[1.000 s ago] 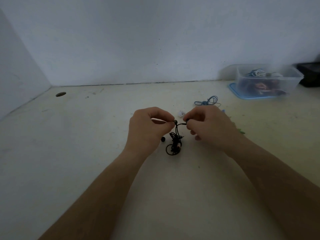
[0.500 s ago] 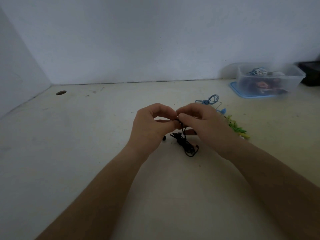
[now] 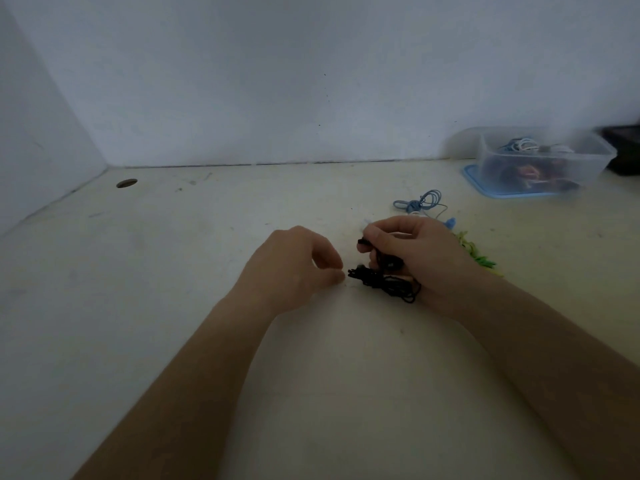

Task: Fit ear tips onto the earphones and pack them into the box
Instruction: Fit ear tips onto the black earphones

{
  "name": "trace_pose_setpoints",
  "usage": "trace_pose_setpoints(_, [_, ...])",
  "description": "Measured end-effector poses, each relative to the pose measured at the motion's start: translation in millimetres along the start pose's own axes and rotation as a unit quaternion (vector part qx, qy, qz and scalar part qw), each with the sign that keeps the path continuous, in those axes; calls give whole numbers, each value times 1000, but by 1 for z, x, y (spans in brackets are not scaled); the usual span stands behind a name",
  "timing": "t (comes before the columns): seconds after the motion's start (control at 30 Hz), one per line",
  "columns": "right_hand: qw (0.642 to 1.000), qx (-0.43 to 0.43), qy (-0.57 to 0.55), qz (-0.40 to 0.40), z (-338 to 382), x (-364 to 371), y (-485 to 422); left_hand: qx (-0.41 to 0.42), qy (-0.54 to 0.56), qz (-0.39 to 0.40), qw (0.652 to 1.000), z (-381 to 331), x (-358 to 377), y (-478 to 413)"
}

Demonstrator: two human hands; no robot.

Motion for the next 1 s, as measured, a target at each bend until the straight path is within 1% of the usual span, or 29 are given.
trace_pose_setpoints(0.1, [1000,4,-8,2,1,0,1,8,-21,7,1000,0,2,0])
trace_pose_setpoints(0.27, [1000,7,-15,11,0,1,1,11,-18,-11,1000,0,2,0])
trace_pose_setpoints(0.37, [999,8,-13,29,-1,4,1,11,59,-62,996,-2,-4,1])
trace_pose_setpoints(0.43, [999,8,-19,37,-2,6,1,16,132,-95,987,-3,-8,2])
trace_pose_setpoints(0.5, [999,2,-21,43,-1,7,0,18,193,-109,975,-4,-11,3])
trace_pose_setpoints(0.63, [999,-8,-24,39,0,5,0,25,273,-103,956,-9,-11,3])
trace_pose_setpoints(0.8, [998,-33,-29,39,4,6,2,49,341,-95,934,-14,-9,4])
trace_pose_setpoints(0.9, [998,-38,-22,36,5,4,2,45,364,-96,925,-15,-8,5])
trace_pose_setpoints(1.0, [997,-31,-56,44,5,5,2,43,376,-104,920,-15,-9,5])
Point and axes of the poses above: each hand's wrist, its own y-axis away from the middle knuckle, its own x-axis out of the palm, z = x × y, the point moved 4 cm from there along -y, towards the middle knuckle, and after that the axes turned 1 degree about -x, right-handed, at the moved point
